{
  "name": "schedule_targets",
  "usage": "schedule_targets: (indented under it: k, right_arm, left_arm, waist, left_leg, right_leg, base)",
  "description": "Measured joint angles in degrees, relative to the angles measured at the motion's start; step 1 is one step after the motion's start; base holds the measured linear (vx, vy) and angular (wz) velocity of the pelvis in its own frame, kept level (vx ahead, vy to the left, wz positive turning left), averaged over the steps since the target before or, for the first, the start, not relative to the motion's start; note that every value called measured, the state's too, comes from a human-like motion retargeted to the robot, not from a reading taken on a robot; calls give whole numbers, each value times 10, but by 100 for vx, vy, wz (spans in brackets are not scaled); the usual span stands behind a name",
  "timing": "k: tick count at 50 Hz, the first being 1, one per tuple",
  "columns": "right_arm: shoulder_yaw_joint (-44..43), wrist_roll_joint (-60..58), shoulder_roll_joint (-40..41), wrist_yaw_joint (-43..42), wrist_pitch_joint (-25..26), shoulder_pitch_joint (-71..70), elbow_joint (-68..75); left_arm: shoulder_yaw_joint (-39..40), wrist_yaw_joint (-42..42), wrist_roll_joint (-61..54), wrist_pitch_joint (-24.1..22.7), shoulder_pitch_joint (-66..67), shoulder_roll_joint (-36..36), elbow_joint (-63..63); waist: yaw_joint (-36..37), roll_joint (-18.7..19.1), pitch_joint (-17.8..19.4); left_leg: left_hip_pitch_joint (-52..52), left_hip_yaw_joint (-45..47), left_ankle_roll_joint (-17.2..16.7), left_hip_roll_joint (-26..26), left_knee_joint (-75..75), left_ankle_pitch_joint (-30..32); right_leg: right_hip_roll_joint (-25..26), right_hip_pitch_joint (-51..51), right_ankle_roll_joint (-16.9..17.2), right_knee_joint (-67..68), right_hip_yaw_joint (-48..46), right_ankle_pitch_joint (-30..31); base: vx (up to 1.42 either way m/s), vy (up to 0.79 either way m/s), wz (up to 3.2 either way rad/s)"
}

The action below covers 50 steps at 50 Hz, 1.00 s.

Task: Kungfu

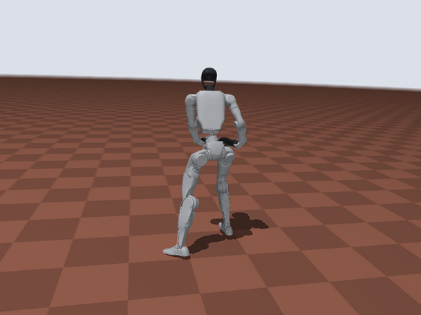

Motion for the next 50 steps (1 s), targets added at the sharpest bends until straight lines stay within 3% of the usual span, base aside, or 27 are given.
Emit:
schedule_targets:
  k: [8, 12, 15, 20, 27, 30, 33, 38, 40, 42, 45, 48, 50]
  right_arm:
    - [-42, 293, 39, 149, -12, 138, -94]
    - [-49, 518, 23, 298, -32, 240, -162]
    - [-59, 746, -9, 478, 16, 312, -219]
    - [-102, 1038, -47, 688, 120, 408, -271]
    - [-101, 1343, -26, 823, 307, 401, -280]
    - [-69, 1397, 7, 847, 354, 312, -231]
    - [-70, 1373, 81, 903, 403, 159, -91]
    - [-193, 1314, 175, 971, 508, -126, 283]
    - [-255, 1332, 176, 934, 505, -222, 428]
    - [-274, 1422, 164, 888, 470, -273, 497]
    - [-261, 1492, 176, 865, 451, -300, 497]
    - [-246, 1450, 199, 912, 463, -308, 485]
    - [-218, 1418, 211, 939, 474, -301, 468]
  left_arm:
    - [40, 68, -32, -38, -44, 39, -102]
    - [44, 90, -76, -48, -84, 83, -179]
    - [36, 89, -128, -55, -118, 124, -257]
    - [33, 29, -206, -52, -185, 194, -388]
    - [80, -21, -325, -10, -255, 288, -537]
    - [117, -30, -356, -7, -260, 315, -559]
    - [155, -32, -367, -4, -255, 342, -572]
    - [194, -9, -363, -4, -230, 361, -594]
    - [203, 9, -355, -10, -227, 363, -597]
    - [199, 18, -348, -13, -234, 366, -600]
    - [197, 16, -336, -6, -238, 368, -603]
    - [209, 28, -329, -6, -230, 360, -601]
    - [214, 34, -329, -8, -223, 357, -595]
  waist:
    - [17, -5, -6]
    - [17, -16, -6]
    - [17, -29, -6]
    - [30, -48, -10]
    - [74, -63, -37]
    - [104, -66, -51]
    - [130, -56, -61]
    - [196, -64, -70]
    - [232, -65, -79]
    - [274, -73, -89]
    - [305, -87, -87]
    - [286, -98, -71]
    - [279, -102, -69]
  left_leg:
    - [-3, -6, 3, -11, 0, -3]
    - [-3, -9, 3, -17, 2, -10]
    - [-2, -17, 7, -24, 7, -19]
    - [-23, -27, 23, -33, 46, -40]
    - [-106, -86, 39, -69, 168, -101]
    - [-145, -122, 39, -98, 221, -133]
    - [-190, -154, 47, -125, 277, -169]
    - [-239, -172, 71, -175, 344, -219]
    - [-273, -179, 72, -170, 372, -233]
    - [-309, -183, 74, -160, 396, -245]
    - [-331, -181, 87, -161, 417, -259]
    - [-316, -179, 104, -194, 410, -261]
    - [-313, -183, 108, -197, 401, -256]
  right_leg:
    - [-29, 40, 13, -40, -10, 22]
    - [-46, 67, 26, -66, -20, 28]
    - [-56, 92, 39, -93, -25, 37]
    - [-85, 145, 57, -155, -42, 77]
    - [-161, 220, 101, -253, -83, 134]
    - [-192, 249, 118, -291, -101, 158]
    - [-217, 275, 139, -327, -128, 184]
    - [-254, 303, 141, -384, -156, 241]
    - [-247, 290, 142, -398, -163, 255]
    - [-238, 264, 142, -397, -166, 257]
    - [-251, 258, 142, -395, -201, 276]
    - [-284, 285, 133, -379, -211, 282]
    - [-289, 291, 105, -365, -232, 284]
  base:
    - [5, 16, 26]
    - [6, 29, 27]
    - [9, 35, 27]
    - [12, 31, 45]
    - [14, 52, 81]
    - [23, 61, 73]
    - [21, 66, 76]
    - [9, 61, 53]
    - [-5, 29, 9]
    - [2, 21, -17]
    - [5, 23, 17]
    - [6, 10, 81]
    - [8, 3, 30]
